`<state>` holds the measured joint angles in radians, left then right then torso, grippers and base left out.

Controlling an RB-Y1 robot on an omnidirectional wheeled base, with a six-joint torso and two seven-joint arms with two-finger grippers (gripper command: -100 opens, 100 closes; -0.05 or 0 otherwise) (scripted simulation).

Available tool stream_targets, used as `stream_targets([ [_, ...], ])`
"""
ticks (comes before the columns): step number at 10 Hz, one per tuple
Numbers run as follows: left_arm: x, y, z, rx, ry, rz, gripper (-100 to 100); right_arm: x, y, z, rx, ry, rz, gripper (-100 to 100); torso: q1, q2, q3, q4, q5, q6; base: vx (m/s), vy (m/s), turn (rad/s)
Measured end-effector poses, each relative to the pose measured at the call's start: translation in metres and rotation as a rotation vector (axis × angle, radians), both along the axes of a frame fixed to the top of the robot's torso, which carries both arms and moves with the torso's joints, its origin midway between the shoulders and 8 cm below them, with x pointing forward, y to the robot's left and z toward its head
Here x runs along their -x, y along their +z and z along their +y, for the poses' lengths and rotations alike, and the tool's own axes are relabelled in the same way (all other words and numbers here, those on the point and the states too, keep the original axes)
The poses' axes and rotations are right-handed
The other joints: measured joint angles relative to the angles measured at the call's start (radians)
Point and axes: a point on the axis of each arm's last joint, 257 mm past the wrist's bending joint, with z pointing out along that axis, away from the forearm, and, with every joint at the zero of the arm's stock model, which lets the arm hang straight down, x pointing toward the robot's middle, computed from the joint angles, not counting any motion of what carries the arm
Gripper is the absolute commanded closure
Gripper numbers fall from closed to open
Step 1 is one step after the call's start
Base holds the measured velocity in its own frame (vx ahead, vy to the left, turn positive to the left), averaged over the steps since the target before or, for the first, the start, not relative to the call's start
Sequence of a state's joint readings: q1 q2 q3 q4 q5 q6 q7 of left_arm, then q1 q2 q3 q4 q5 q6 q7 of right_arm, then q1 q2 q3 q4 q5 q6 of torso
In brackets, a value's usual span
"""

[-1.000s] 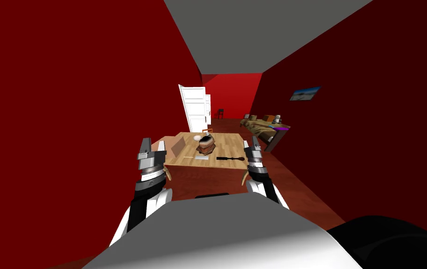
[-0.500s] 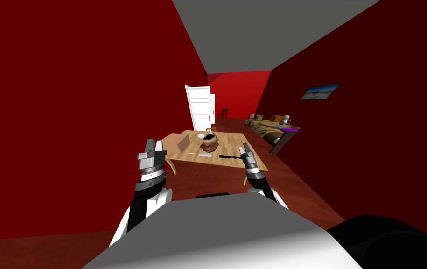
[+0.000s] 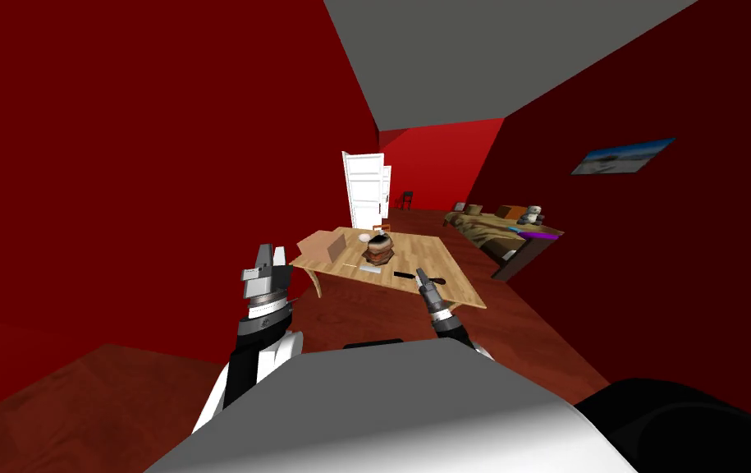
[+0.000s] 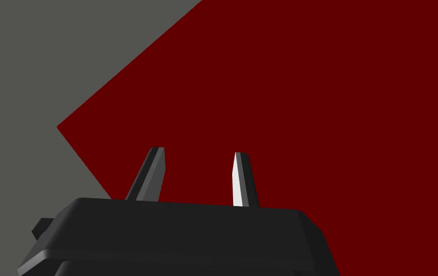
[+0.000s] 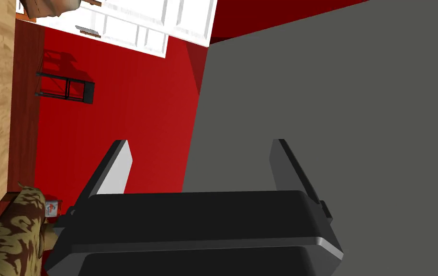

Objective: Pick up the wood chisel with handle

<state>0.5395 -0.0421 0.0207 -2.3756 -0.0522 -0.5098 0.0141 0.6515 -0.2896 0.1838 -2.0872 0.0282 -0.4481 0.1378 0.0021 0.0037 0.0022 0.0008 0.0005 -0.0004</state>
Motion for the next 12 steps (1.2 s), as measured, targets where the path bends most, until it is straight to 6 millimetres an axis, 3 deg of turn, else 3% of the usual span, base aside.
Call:
stream_targets([
  [1, 0.0, 0.0, 0.0, 0.0, 0.0, 0.0, 0, 0.009, -0.029, 0.008, 0.037, 0.016, 0.066, -100, 0.0, 0.0, 0.0, 0.0, 0.0, 0.0, -0.028, 0.021, 0.07],
  [2, 0.0, 0.0, 0.0, 0.0, 0.0, 0.0, 0, 0.014, -0.041, 0.009, 0.061, 0.025, 0.095, -100, -0.002, -0.001, 0.0, 0.0, 0.0, 0.001, -0.021, 0.031, 0.191],
  [3, 0.0, 0.0, 0.0, 0.0, 0.0, 0.0, 0, 0.024, -0.063, 0.003, 0.093, 0.039, 0.146, -100, -0.002, -0.001, -0.001, 0.0, 0.0, 0.0, -0.011, 0.04, 0.438],
  [5, 0.0, 0.0, 0.0, 0.0, 0.0, 0.0, 0, 0.041, -0.107, 0.012, 0.153, 0.071, 0.241, -100, -0.002, -0.003, -0.002, -0.001, 0.0, 0.001, 0.006, 0.023, 0.191],
  [6, 0.0, 0.0, 0.0, 0.0, 0.0, 0.0, 0, 0.054, -0.132, 0.01, 0.189, 0.088, 0.3, -100, -0.002, -0.004, -0.002, -0.001, 0.0, 0.0, 0.022, 0.029, 0.437],
  [7, 0.0, 0.0, 0.0, 0.0, 0.0, 0.0, 0, 0.08, -0.161, 0.015, 0.232, 0.114, 0.374, -100, -0.002, -0.004, -0.002, -0.001, 0.0, 0.0, 0.018, 0.015, 0.2],
  [10, 0.0, 0.0, 0.0, 0.0, 0.0, 0.0, 0, 0.114, -0.202, 0.022, 0.319, 0.165, 0.493, -100, -0.003, -0.005, -0.003, -0.001, 0.0, 0.001, 0.019, 0.009, 0.135],
  [12, 0.0, 0.0, 0.0, 0.0, 0.0, 0.0, 0, 0.12, -0.216, 0.013, 0.33, 0.168, 0.516, -100, -0.003, -0.004, -0.002, -0.001, -0.001, 0.001, 0.011, 0.008, 0.168],
])
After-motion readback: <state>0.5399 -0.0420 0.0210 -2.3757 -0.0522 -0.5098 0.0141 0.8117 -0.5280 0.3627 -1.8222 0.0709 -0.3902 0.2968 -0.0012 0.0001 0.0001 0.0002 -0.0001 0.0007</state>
